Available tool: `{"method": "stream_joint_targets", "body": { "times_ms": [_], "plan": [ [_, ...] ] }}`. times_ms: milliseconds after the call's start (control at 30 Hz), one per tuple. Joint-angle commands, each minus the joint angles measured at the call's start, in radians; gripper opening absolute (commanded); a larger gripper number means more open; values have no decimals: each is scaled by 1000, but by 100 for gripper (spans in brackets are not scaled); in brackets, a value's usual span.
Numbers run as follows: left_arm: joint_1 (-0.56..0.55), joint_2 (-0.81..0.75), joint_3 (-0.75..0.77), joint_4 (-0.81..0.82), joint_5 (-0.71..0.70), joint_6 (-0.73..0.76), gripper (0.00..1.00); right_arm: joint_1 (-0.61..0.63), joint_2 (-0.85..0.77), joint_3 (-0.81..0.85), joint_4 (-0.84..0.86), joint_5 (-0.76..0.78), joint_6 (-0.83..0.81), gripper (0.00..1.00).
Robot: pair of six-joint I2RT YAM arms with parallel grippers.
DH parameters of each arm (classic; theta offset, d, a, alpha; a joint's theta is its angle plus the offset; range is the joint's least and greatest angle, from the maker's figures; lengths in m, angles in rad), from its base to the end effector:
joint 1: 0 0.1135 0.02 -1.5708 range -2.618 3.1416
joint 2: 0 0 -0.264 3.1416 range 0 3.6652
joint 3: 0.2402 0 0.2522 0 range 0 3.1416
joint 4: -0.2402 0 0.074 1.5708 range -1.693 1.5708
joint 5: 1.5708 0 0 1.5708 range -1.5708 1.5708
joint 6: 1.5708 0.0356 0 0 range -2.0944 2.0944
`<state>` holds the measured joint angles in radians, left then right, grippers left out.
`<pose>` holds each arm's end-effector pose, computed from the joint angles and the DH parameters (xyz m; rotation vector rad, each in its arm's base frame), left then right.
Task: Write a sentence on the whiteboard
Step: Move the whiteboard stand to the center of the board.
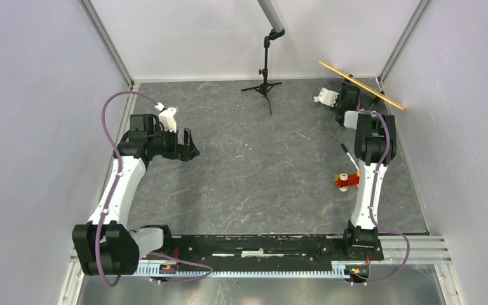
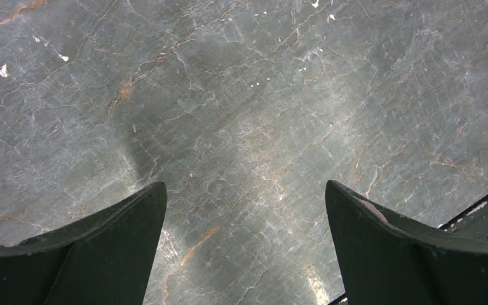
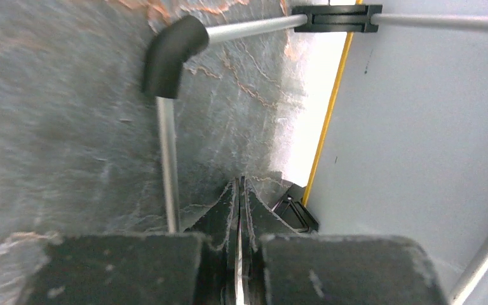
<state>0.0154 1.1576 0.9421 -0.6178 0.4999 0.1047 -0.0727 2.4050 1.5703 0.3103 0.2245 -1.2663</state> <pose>0.2371 -0.0134 0.2836 0.3332 2.3146 -0.5391 0.5166 -0.0456 0.0952 -1.1447 1.9453 -1.0054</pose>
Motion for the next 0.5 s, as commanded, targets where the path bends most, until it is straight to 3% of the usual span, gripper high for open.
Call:
{"method": "stream_joint_targets", "body": {
  "times_ms": [0, 467],
  "plan": [
    [-3, -29, 2, 34, 7, 2, 100, 23, 3, -20, -260, -106, 38, 0],
    [-3, -48, 4, 31, 9, 3, 100, 68, -44, -47, -487, -202, 22, 0]
  ]
}}
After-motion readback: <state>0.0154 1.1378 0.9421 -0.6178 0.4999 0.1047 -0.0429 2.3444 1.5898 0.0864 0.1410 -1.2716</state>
